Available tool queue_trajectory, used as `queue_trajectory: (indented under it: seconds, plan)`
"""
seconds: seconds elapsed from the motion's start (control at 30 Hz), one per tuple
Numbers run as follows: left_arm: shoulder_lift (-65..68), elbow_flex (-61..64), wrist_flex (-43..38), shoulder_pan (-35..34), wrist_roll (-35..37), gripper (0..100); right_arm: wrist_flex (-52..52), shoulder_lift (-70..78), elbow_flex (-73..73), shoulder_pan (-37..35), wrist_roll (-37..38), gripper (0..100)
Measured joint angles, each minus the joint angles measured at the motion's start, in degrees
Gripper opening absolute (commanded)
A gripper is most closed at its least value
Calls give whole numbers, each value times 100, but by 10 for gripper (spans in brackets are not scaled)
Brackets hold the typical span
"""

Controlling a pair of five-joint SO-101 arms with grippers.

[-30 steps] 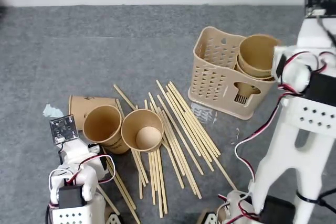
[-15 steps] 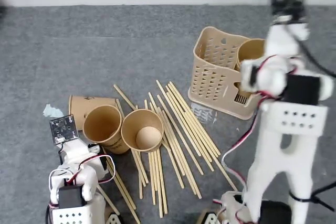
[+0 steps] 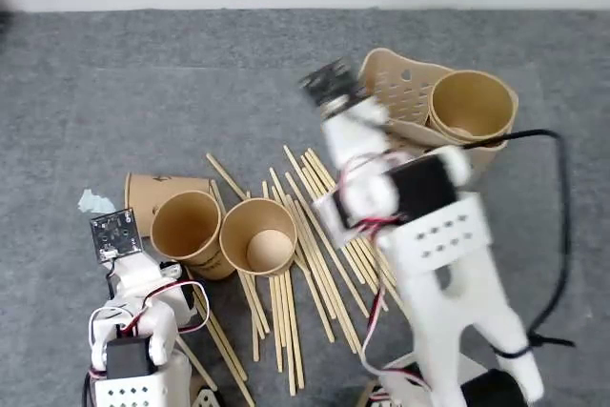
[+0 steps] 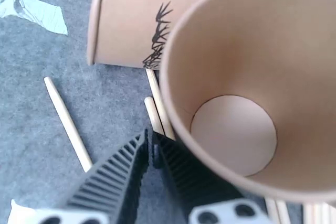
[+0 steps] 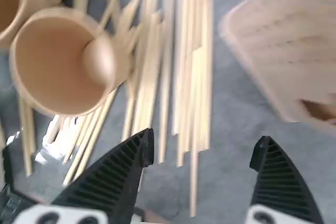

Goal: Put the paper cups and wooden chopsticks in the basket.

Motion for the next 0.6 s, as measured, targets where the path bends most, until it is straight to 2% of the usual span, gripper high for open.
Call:
queue_trajectory:
  seconds: [0.17, 0.4, 0.6]
  plan:
    - [0, 0, 0, 0, 0, 14, -624, 0, 580, -563, -211, 307]
    - [0, 0, 0, 0, 0, 14, -1890, 0, 1495, -721, -229, 307]
    - [0, 0, 0, 0, 0, 14, -2154, 0, 1609, -1029, -229, 307]
